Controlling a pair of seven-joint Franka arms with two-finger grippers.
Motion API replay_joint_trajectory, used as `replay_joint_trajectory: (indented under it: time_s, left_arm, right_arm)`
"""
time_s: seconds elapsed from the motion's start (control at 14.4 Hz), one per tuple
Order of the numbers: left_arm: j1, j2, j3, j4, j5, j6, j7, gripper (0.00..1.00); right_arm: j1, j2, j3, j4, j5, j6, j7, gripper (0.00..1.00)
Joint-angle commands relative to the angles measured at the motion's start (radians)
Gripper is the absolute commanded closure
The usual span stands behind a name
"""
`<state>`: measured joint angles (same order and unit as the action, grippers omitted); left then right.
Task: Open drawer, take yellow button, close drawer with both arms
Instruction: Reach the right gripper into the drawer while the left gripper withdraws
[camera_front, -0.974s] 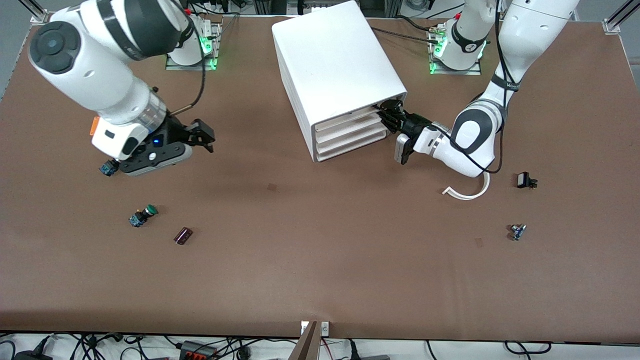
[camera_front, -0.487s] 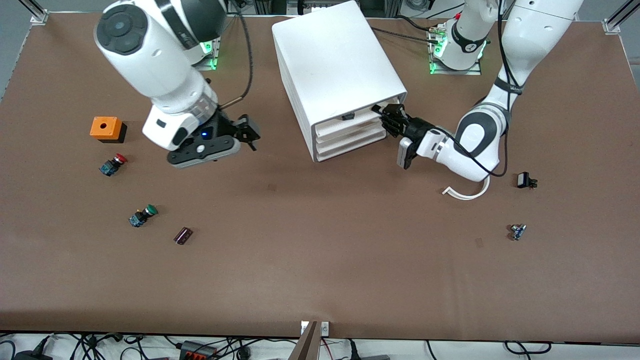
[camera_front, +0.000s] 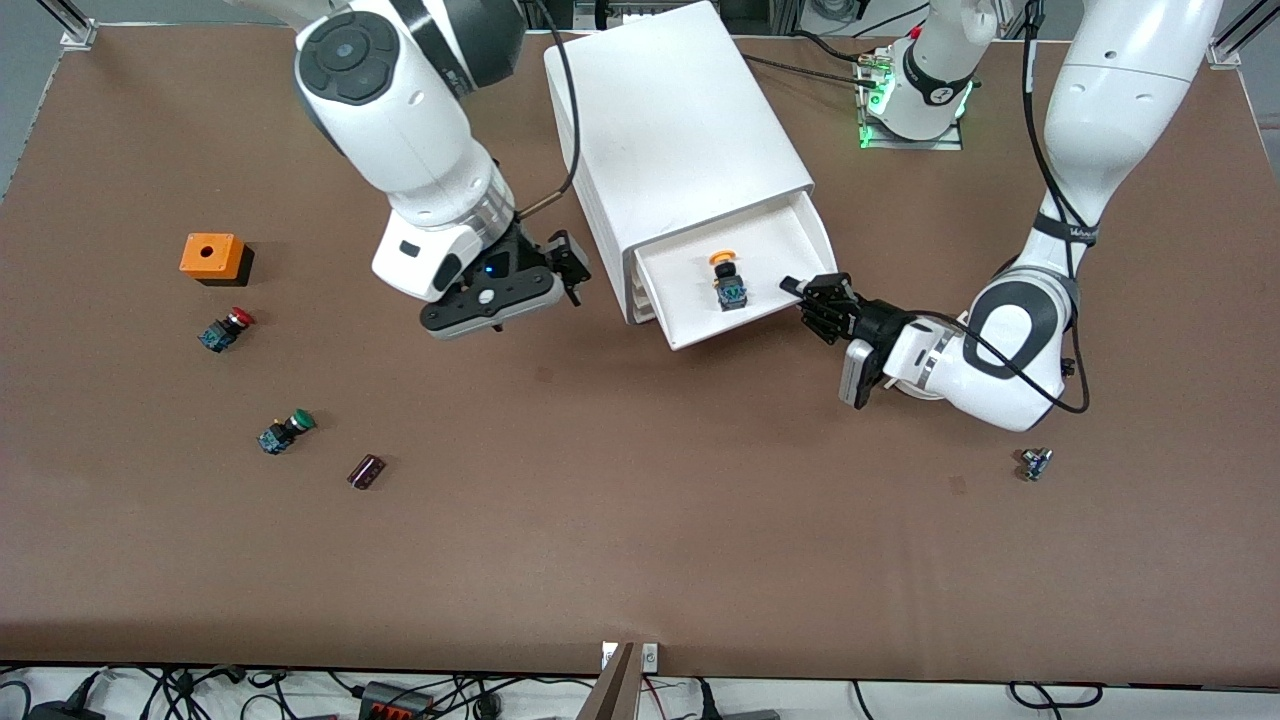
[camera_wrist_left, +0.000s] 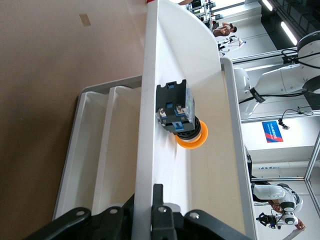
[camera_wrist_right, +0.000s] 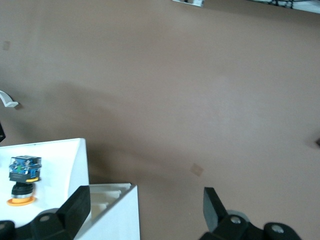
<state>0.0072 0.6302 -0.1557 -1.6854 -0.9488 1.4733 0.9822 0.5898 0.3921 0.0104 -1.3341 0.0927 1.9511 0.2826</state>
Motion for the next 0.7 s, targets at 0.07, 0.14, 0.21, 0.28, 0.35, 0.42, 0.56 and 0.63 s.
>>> replay_joint_trajectory:
  time_s: [0.07,0.14,0.21,0.28,0.35,0.42,0.56,0.63]
  left_arm:
    - [-0.006,0.04,0.001,0.053,0.061,0.058,0.032,0.0]
    - [0.002,0.039,0.001,0.052,0.059,0.056,0.024,0.0]
    - [0.007,0.034,0.001,0.053,0.061,0.055,0.012,0.0]
    - [0.01,0.029,0.001,0.056,0.061,0.033,-0.031,0.0]
    - [0.013,0.02,0.002,0.061,0.061,0.012,-0.086,0.0]
    - [0.023,0.002,0.002,0.062,0.062,0.004,-0.135,0.0]
    - [0.04,-0.015,0.002,0.087,0.12,-0.027,-0.21,0.0]
    - [0.045,-0.015,0.002,0.122,0.169,-0.05,-0.244,0.0]
  right_arm:
    - [0.059,0.044,-0.009,0.039,0.008,0.07,0.035,0.0]
    - [0.08,0.054,-0.009,0.041,0.007,0.09,0.061,0.0]
    - [0.111,0.066,-0.009,0.049,0.005,0.116,0.09,0.0]
    - [0.145,0.089,-0.012,0.065,-0.002,0.135,0.13,0.0]
    - [0.175,0.118,-0.017,0.094,-0.01,0.144,0.165,0.0]
    - [0.194,0.143,-0.017,0.123,-0.028,0.144,0.185,0.0]
    - [0.234,0.198,-0.017,0.176,-0.073,0.144,0.239,0.0]
    - [0.254,0.221,-0.018,0.193,-0.094,0.144,0.268,0.0]
